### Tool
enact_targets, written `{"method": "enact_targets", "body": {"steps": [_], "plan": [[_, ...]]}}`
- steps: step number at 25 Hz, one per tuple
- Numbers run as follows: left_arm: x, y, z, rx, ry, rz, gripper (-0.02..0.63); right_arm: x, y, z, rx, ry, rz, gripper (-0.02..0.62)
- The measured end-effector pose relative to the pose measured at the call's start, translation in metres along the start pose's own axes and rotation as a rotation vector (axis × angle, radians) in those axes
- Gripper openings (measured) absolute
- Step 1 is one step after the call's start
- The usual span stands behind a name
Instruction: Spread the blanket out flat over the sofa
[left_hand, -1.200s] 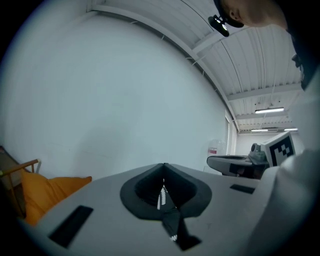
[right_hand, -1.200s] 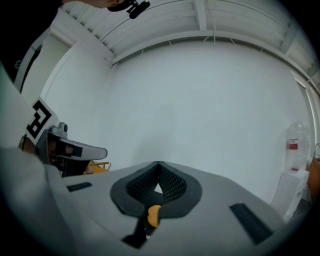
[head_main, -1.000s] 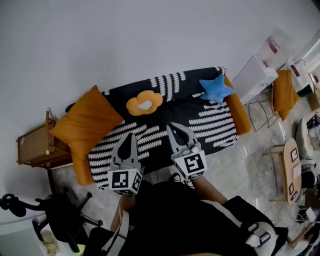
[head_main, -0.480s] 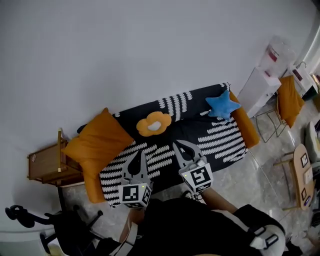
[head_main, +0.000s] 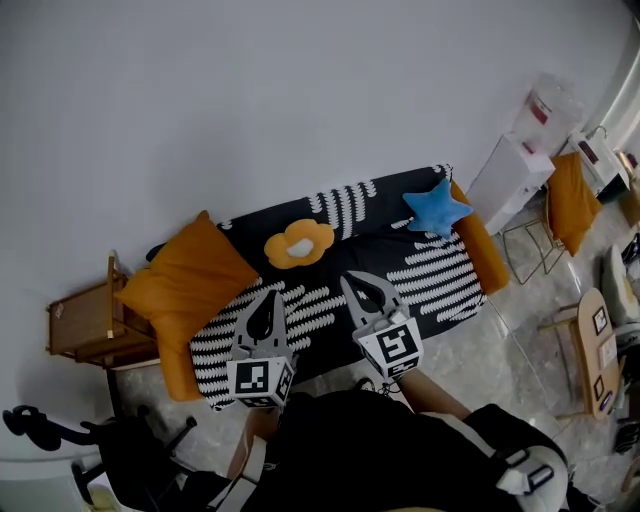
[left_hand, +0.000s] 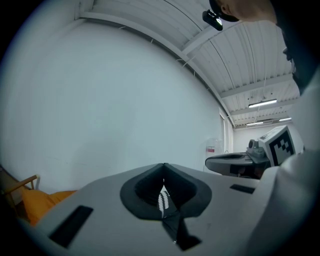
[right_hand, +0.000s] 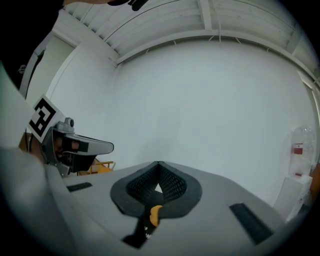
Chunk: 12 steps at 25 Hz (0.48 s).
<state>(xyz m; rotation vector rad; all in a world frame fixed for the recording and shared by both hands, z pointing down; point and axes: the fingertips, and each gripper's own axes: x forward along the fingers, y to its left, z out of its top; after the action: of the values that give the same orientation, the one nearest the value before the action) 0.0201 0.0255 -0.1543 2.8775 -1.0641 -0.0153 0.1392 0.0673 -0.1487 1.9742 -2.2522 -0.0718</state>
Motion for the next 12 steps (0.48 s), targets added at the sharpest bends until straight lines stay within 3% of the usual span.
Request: {"method": "enact_targets", "body": {"steps": [12], "plan": [[0.0021, -0.0023, 0.0063, -0.022, -0.007, -0.018, 0.023, -0.0042, -0.0096, 0.0049, -0.006, 0.002, -0.017, 0.008]]}}
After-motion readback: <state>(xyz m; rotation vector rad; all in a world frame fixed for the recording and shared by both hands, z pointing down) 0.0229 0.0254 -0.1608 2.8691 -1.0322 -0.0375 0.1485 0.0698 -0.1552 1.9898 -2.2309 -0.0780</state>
